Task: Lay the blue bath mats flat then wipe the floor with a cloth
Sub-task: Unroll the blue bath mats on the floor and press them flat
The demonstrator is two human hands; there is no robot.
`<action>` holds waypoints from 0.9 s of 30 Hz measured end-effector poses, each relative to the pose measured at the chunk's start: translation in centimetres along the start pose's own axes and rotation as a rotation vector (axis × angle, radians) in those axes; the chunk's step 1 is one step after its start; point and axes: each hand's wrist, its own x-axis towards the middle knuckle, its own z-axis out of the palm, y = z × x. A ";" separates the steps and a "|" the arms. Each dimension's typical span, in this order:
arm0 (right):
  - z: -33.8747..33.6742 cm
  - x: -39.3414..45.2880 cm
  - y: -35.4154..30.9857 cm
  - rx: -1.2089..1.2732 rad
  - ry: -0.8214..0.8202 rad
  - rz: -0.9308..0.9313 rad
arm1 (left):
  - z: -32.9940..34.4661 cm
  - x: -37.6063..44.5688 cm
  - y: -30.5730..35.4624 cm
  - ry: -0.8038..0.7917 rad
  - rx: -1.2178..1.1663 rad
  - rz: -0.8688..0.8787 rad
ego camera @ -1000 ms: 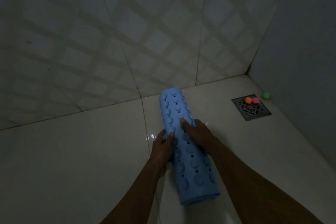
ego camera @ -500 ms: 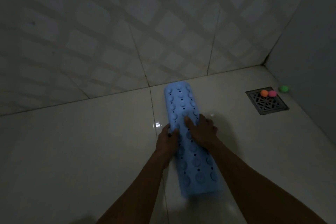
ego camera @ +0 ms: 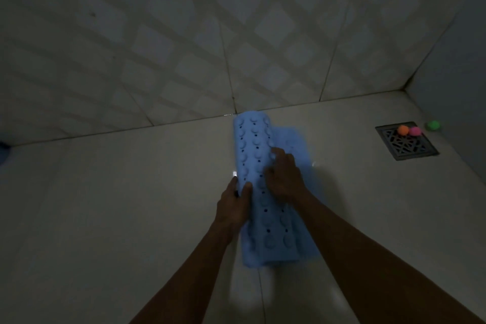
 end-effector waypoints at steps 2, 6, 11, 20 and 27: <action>0.9 0.1 -0.8 0.014 -0.018 0.092 | -1.1 -0.6 -0.7 0.023 -0.034 -0.041; 2.6 0.2 -2.1 -0.134 -0.160 0.119 | -3.0 -1.8 -1.5 -0.008 -0.056 -0.099; 3.6 -0.7 -3.0 0.021 -0.166 0.049 | -3.7 -2.2 -2.6 -0.013 -0.083 -0.141; 4.8 -0.8 -4.4 -0.116 -0.119 0.052 | -6.3 -2.5 -3.2 -0.012 -0.159 -0.161; 9.4 -2.7 -7.7 -0.135 -0.177 -0.038 | -9.4 -3.3 -4.5 -0.017 -0.137 -0.159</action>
